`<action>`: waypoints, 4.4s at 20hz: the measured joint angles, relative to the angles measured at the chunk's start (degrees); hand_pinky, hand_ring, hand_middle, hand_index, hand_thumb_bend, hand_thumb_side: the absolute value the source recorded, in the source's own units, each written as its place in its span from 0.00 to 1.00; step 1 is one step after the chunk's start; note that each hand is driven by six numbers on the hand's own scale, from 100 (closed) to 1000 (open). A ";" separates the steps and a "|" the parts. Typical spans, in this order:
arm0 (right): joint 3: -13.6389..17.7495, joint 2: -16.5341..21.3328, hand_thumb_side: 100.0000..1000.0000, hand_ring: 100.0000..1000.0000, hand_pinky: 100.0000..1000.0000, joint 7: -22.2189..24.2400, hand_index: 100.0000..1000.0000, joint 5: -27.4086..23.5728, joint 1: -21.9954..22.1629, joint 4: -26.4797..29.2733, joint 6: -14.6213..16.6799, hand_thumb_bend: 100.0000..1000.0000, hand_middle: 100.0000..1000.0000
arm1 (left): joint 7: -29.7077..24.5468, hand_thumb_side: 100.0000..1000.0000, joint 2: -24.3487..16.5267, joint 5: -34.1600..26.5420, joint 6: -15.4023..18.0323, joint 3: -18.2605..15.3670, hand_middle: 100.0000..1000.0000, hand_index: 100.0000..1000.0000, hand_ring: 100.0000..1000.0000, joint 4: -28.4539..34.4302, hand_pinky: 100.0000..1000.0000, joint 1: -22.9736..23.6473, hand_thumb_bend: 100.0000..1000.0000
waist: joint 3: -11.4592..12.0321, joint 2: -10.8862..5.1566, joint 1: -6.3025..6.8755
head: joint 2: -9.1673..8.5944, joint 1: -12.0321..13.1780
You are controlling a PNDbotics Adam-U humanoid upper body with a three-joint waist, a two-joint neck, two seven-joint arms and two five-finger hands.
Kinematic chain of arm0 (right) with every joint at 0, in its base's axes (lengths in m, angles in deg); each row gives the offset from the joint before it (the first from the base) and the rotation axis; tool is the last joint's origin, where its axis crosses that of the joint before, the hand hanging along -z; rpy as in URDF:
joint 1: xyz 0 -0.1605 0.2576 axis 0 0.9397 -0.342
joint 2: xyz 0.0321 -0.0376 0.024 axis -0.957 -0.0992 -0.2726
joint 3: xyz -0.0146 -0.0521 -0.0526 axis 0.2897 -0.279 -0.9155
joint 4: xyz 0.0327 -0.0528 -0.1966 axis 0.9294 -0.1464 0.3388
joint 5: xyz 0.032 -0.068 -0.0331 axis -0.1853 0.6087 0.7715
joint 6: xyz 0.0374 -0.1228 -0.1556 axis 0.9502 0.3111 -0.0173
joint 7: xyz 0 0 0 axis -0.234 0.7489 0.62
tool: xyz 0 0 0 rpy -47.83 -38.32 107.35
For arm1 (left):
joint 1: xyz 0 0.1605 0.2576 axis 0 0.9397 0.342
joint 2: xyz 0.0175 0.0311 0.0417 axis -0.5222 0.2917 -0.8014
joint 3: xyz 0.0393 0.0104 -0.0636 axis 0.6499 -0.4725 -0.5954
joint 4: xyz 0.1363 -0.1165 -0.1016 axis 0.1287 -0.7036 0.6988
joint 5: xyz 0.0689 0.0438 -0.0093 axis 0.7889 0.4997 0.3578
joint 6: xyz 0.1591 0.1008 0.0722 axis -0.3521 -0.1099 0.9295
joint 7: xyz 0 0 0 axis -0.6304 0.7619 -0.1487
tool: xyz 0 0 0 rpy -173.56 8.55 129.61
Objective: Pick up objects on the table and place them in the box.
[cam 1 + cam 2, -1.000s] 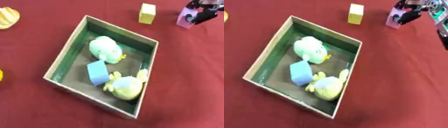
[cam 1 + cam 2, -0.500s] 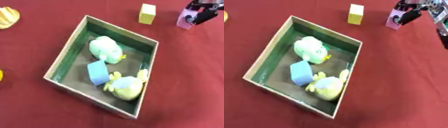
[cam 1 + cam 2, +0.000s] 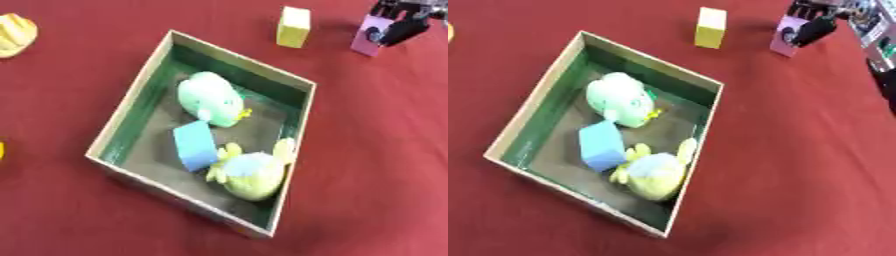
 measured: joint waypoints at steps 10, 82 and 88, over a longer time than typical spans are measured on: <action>0.23 -0.09 0.19 0.77 0.78 1.08 0.72 -3.02 -0.13 0.97 -0.79 0.00 0.51 | -0.04 0.55 0.00 -0.01 -0.03 0.00 0.64 0.83 0.59 0.00 0.77 0.00 0.00 | -0.72 -0.12 0.02 | 0.04 0.08; 1.09 -1.54 0.38 0.99 0.89 4.41 0.97 4.08 0.56 -0.90 -0.08 0.12 0.90 | -0.70 0.55 -0.01 -0.45 -0.10 0.02 0.65 0.83 0.60 0.00 0.78 -0.32 0.00 | -1.30 -0.89 0.48 | 1.02 -0.03; 1.43 -1.95 0.39 0.99 0.89 4.23 0.96 4.14 0.47 -1.59 -0.49 0.12 0.90 | -0.75 0.55 -0.01 -0.47 -0.13 0.03 0.65 0.83 0.60 0.00 0.78 -0.39 0.00 | -1.05 -0.60 0.48 | 0.76 -0.19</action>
